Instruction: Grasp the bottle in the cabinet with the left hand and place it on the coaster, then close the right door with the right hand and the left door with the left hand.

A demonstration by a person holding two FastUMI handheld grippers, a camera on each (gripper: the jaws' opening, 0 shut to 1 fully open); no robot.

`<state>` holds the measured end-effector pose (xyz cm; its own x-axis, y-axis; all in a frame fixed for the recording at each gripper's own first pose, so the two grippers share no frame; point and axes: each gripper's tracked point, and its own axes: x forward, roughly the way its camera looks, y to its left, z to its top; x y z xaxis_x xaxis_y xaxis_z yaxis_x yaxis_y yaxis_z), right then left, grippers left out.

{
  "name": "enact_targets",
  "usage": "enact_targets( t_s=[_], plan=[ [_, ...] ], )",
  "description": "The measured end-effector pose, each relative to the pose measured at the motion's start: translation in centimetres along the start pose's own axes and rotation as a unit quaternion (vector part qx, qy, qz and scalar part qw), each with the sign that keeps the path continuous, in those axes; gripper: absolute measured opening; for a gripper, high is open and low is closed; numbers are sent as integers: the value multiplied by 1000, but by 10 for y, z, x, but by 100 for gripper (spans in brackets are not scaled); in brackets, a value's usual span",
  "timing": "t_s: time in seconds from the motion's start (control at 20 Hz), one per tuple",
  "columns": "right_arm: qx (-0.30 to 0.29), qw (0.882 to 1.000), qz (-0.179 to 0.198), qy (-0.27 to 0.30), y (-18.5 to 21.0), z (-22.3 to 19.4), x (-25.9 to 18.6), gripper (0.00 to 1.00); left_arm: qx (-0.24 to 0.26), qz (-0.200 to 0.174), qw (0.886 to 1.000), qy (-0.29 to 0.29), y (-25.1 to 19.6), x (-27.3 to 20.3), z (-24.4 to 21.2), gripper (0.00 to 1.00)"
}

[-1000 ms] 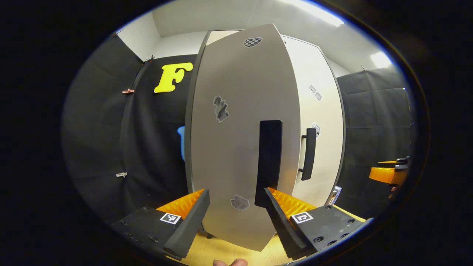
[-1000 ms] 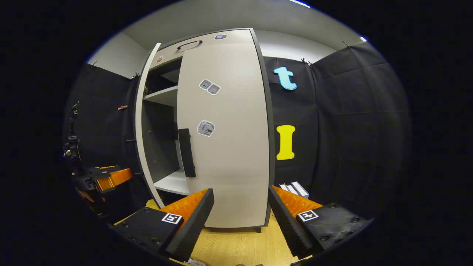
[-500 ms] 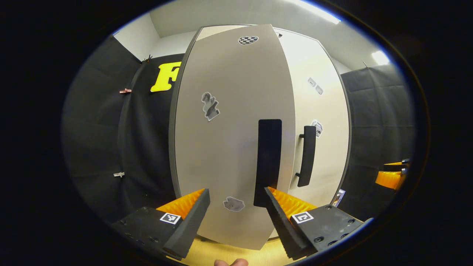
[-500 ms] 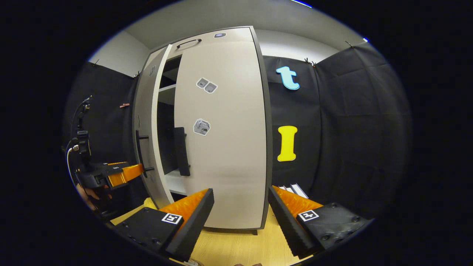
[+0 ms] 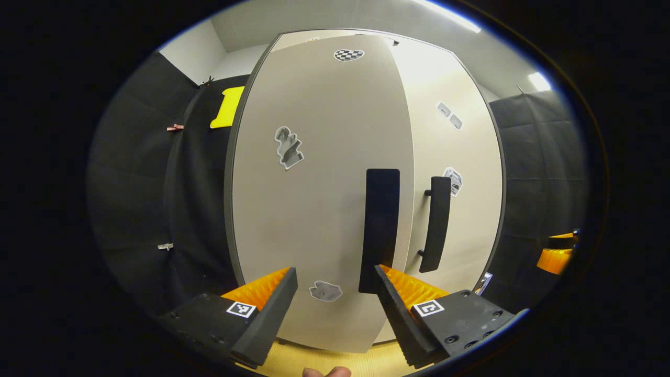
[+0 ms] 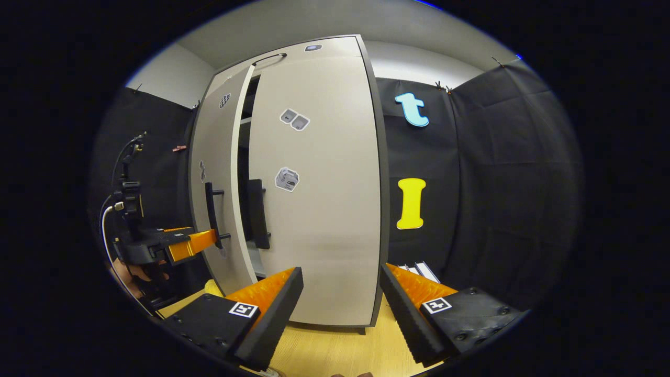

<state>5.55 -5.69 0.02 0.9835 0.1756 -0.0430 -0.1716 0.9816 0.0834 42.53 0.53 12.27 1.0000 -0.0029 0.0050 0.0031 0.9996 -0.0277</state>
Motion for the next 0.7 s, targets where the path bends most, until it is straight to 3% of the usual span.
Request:
enact_targets(
  t_s=[0.7],
  plan=[
    [-5, 1000, -4, -21, 18, 15, -15, 98, 12, 0, 1000, 6, 15, -39, 4, 94]
  ],
)
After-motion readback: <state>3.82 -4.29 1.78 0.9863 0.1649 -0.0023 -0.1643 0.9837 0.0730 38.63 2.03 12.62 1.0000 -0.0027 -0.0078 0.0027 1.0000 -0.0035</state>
